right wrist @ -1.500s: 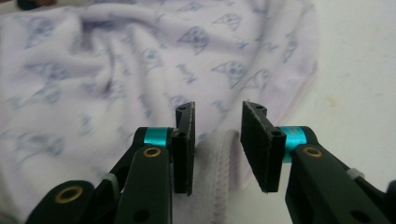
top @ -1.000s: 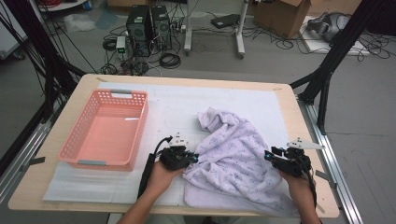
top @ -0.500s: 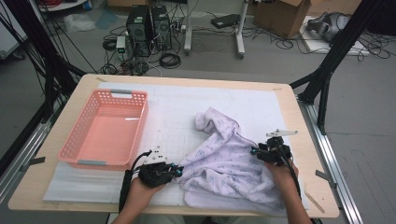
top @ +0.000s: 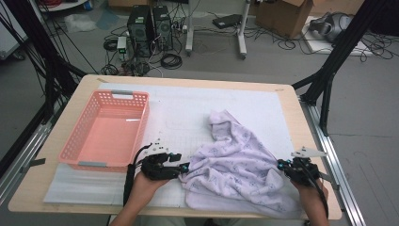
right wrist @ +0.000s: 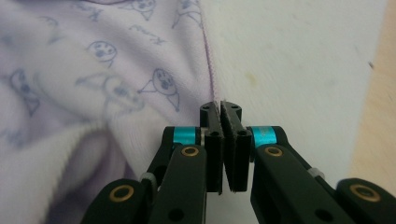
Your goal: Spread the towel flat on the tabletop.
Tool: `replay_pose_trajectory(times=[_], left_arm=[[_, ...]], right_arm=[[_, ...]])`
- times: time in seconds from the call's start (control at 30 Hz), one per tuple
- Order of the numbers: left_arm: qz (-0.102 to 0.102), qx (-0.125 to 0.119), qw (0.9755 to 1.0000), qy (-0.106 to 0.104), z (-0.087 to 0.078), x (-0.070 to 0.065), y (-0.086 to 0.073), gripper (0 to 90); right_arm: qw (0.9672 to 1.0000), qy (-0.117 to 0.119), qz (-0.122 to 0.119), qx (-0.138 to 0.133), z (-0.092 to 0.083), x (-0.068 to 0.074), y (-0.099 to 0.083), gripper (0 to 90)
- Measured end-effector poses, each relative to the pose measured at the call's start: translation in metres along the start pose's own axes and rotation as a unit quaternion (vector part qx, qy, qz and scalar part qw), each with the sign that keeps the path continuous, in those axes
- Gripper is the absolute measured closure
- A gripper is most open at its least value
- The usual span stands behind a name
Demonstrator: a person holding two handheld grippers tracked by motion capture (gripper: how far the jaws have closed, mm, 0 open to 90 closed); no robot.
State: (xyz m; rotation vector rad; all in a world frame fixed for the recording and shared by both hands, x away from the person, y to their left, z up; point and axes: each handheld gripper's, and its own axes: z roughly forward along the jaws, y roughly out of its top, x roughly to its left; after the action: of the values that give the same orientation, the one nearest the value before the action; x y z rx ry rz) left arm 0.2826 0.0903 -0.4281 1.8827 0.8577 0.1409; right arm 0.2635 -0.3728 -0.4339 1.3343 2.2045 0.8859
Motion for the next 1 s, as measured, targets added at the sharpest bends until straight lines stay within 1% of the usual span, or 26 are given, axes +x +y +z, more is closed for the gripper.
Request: replay_pose_trajectory(times=[0.03,0.07,0.1,0.13,0.2,0.3,0.33,0.4,0.47,0.5,0.53,0.57,0.6,0.63,0.73,0.8,0.83,0.87,0.9,0.93,0.97,1.0], left_arm=[[0.001,-0.002,1.0,-0.001,0.002,0.001,0.003,47.7],[0.001,-0.002,1.0,-0.001,0.005,0.002,0.006,48.3],[0.001,-0.003,1.0,-0.001,0.008,0.003,0.01,48.7],[0.002,-0.004,1.0,-0.002,0.011,0.004,0.014,49.6],[0.006,-0.008,0.9999,0.005,0.018,0.007,0.022,51.5],[0.012,-0.012,0.9997,0.016,0.029,0.013,0.036,55.8],[0.016,-0.008,0.9996,0.02,0.034,0.016,0.04,57.7],[0.021,0.004,0.9993,0.031,0.047,0.021,0.047,60.8],[0.028,0.022,0.9985,0.042,0.061,0.026,0.053,64.5],[0.023,0.022,0.9987,0.04,0.067,0.029,0.055,66.6],[0.014,0.027,0.9987,0.042,0.074,0.031,0.056,69.3],[0.007,0.032,0.9984,0.046,0.081,0.033,0.058,69.7],[0.005,0.038,0.9982,0.047,0.088,0.035,0.06,70.0],[0.008,0.037,0.998,0.051,0.094,0.035,0.06,70.9],[0.013,0.054,0.9969,0.057,0.112,0.035,0.064,72.6],[0.017,0.066,0.9961,0.057,0.123,0.033,0.066,72.6],[0.021,0.064,0.9962,0.055,0.127,0.031,0.066,72.6],[0.02,0.067,0.9961,0.053,0.132,0.028,0.066,72.6],[0.023,0.082,0.995,0.051,0.137,0.026,0.067,72.1],[0.035,0.093,0.9938,0.052,0.142,0.022,0.068,71.4],[0.05,0.094,0.9928,0.056,0.145,0.017,0.069,70.8],[0.055,0.094,0.9927,0.052,0.149,0.013,0.071,70.9]], right_arm=[[1.0,0.006,0.004,-0.002,-0.005,-0.001,-0.005,86.5],[0.9999,0.014,0.003,-0.009,-0.009,-0.002,-0.008,84.8],[0.9997,0.015,-0.001,-0.017,-0.012,-0.001,-0.011,80.9],[0.9996,0.013,-0.006,-0.024,-0.014,0.0,-0.013,78.6],[0.9992,0.01,-0.005,-0.039,-0.017,0.0,-0.012,73.8],[0.9979,0.01,0.006,-0.064,-0.02,-0.002,-0.009,71.0],[0.9975,0.011,0.008,-0.07,-0.02,-0.001,-0.008,70.2],[0.9972,0.013,0.004,-0.074,-0.019,0.001,-0.006,69.4],[0.997,0.015,0.0,-0.076,-0.017,0.002,-0.005,68.8],[0.9968,0.018,0.0,-0.078,-0.016,0.003,-0.003,68.5],[0.9968,0.018,0.0,-0.078,-0.016,0.004,-0.003,68.4],[0.9965,0.02,-0.003,-0.081,-0.016,0.004,-0.002,68.4],[0.9963,0.02,-0.005,-0.083,-0.016,0.005,-0.002,68.3],[0.9961,0.022,-0.004,-0.085,-0.016,0.005,-0.001,68.0],[0.9959,0.023,-0.005,-0.087,-0.017,0.006,-0.002,67.7],[0.9959,0.024,-0.005,-0.087,-0.017,0.005,-0.003,67.5],[0.9959,0.025,-0.002,-0.087,-0.017,0.005,-0.003,67.5],[0.9957,0.025,-0.004,-0.089,-0.017,0.004,-0.003,67.5],[0.9957,0.025,-0.004,-0.09,-0.017,0.004,-0.003,67.5],[0.9957,0.025,-0.002,-0.089,-0.017,0.004,-0.003,67.5],[0.9956,0.025,-0.003,-0.09,-0.017,0.004,-0.003,67.4],[0.9955,0.026,-0.002,-0.091,-0.017,0.004,-0.003,67.4]])
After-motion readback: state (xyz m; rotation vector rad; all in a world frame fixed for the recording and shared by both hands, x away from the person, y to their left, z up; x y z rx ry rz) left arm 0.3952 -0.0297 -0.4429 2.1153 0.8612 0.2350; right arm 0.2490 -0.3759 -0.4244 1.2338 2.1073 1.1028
